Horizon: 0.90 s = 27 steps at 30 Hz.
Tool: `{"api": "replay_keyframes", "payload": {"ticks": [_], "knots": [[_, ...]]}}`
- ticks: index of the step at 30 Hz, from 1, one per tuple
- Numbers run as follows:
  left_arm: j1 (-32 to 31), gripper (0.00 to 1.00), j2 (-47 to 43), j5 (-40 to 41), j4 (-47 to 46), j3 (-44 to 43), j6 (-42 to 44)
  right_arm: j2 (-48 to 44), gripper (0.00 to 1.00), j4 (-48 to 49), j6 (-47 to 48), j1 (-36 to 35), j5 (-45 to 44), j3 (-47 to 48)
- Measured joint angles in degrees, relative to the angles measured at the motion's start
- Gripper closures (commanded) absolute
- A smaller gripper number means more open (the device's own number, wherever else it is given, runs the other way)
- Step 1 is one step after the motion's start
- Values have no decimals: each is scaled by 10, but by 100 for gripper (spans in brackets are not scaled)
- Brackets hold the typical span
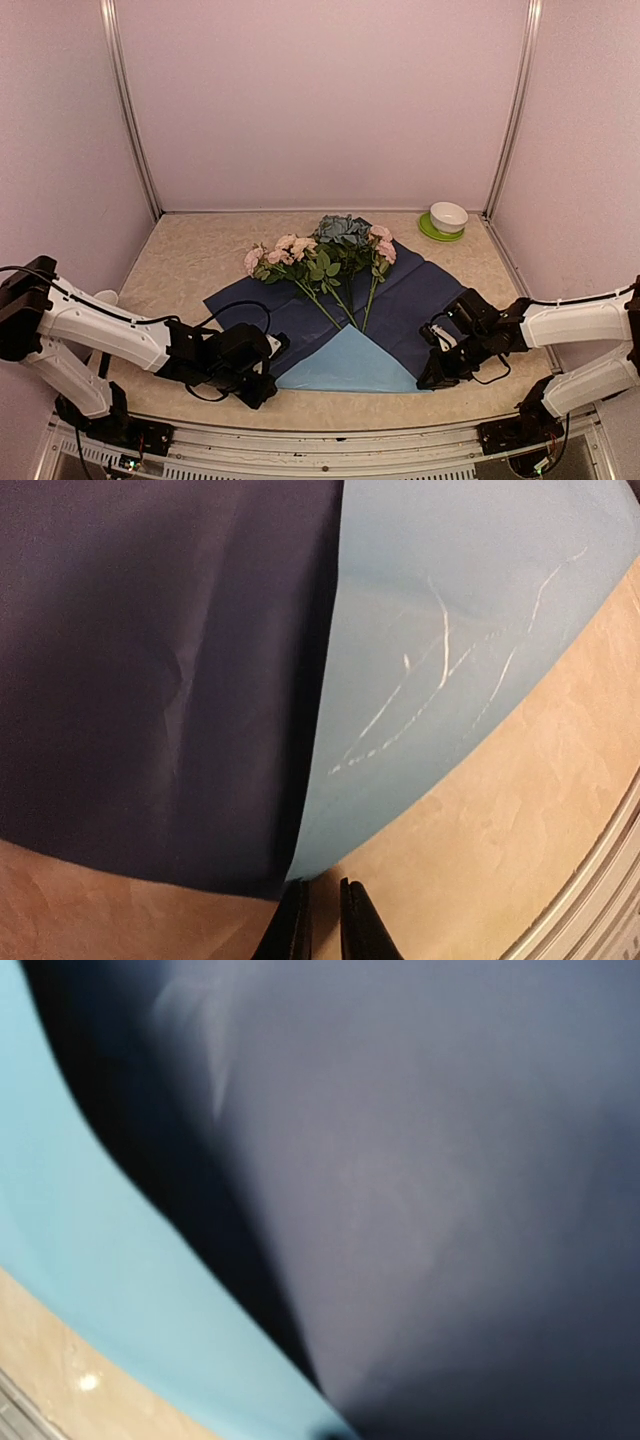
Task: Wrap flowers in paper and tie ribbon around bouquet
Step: Press the fold line of the 1/4-folded wrapping paper, then pick up the one-fourth-folded wrapping paper from the center of the board.
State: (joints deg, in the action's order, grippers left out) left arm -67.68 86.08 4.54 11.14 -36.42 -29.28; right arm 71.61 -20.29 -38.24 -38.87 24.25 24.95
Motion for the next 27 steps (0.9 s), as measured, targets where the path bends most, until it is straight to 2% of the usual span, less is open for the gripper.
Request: {"api": "replay_keyframes", "payload": {"ticks": [7, 11, 15, 17, 21, 24, 26, 27], "knots": [[-6, 83, -26, -2, 44, 2, -8, 10, 100, -15, 5, 0, -3, 13], [-38, 76, -31, -13, 64, -70, 43, 10, 100, -29, 5, 0, -20, 21], [-36, 75, -16, -48, 11, -153, 107, 9, 100, -47, 2, -4, -47, 32], [-13, 76, 19, -66, -14, -191, 129, 9, 100, -55, -1, -7, -60, 36], [35, 76, 150, -80, -37, -275, 174, 10, 100, -64, -12, -16, -76, 43], [42, 76, 230, -82, -27, -285, 206, 13, 100, -78, -24, -25, -95, 53], [39, 76, 252, -86, -25, -277, 223, 19, 99, -99, -34, -32, -112, 69], [38, 76, 249, -90, -27, -278, 225, 24, 94, -113, -38, -37, -124, 83]]}}
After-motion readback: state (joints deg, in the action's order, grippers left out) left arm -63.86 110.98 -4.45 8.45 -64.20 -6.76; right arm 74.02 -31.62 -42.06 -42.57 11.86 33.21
